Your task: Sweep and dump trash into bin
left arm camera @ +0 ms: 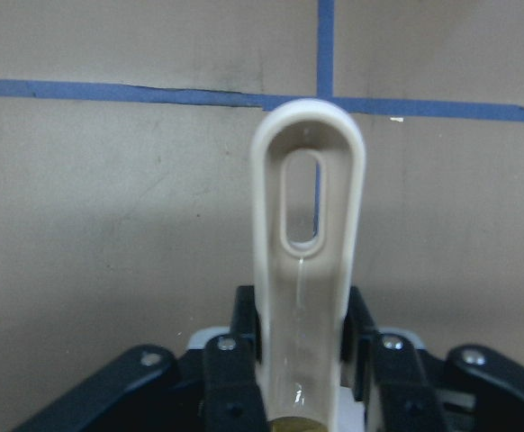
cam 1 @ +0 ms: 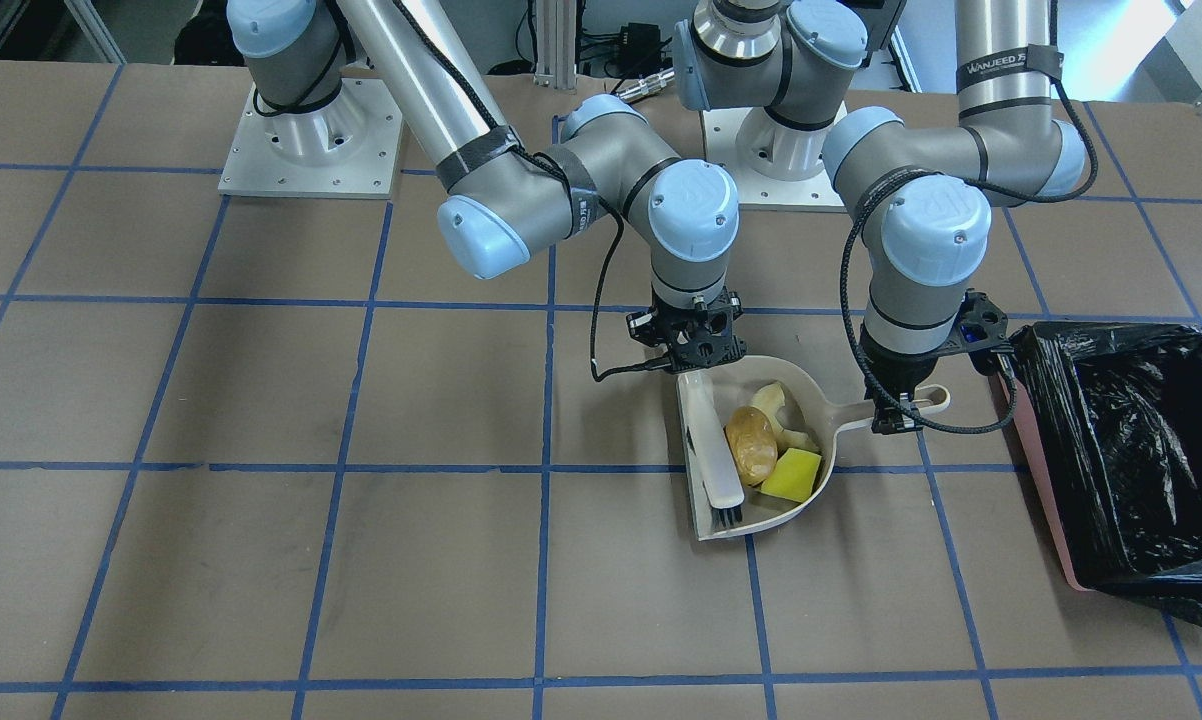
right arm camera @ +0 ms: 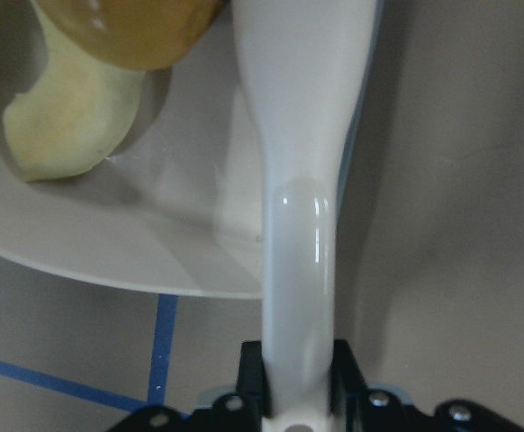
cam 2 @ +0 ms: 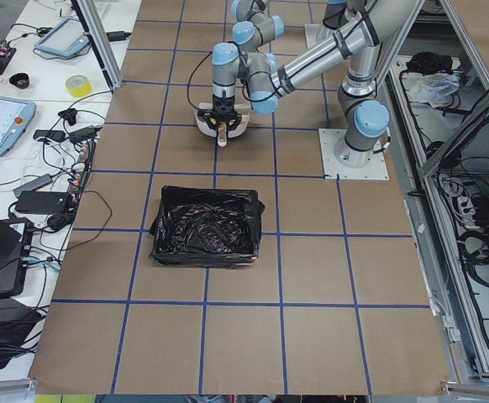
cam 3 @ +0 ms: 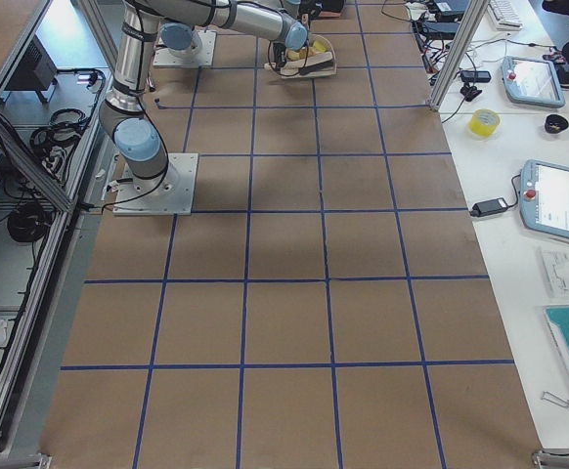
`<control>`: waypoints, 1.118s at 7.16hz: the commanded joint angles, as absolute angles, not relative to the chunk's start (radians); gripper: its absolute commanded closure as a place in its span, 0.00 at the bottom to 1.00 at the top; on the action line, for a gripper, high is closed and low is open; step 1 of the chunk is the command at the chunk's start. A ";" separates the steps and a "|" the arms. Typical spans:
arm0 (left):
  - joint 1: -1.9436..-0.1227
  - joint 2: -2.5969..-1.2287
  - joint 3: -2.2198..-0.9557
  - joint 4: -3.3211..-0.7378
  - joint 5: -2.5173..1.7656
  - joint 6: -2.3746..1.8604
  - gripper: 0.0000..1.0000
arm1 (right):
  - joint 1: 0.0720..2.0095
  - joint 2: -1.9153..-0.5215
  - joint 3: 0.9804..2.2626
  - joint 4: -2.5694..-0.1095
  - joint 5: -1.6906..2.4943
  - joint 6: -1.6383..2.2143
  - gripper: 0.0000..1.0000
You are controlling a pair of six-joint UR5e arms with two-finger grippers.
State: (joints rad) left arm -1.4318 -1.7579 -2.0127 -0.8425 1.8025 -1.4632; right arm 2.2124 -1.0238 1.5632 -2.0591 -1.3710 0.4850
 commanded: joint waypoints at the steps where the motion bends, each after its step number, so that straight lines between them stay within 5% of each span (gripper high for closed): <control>1: -1.433 -1.753 -2.000 -0.853 1.802 -1.462 1.00 | 2.180 -1.078 1.557 -1.937 -1.400 0.503 0.96; 8: -1.433 -1.741 -1.996 -0.860 1.799 -1.459 1.00 | 1.880 -1.227 1.540 -1.620 -1.554 0.206 0.96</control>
State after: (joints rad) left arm -1.4333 -1.7410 -2.0002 -0.8547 1.8003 -1.4586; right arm 1.9785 -1.1908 1.5422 -1.6946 -1.5200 0.2782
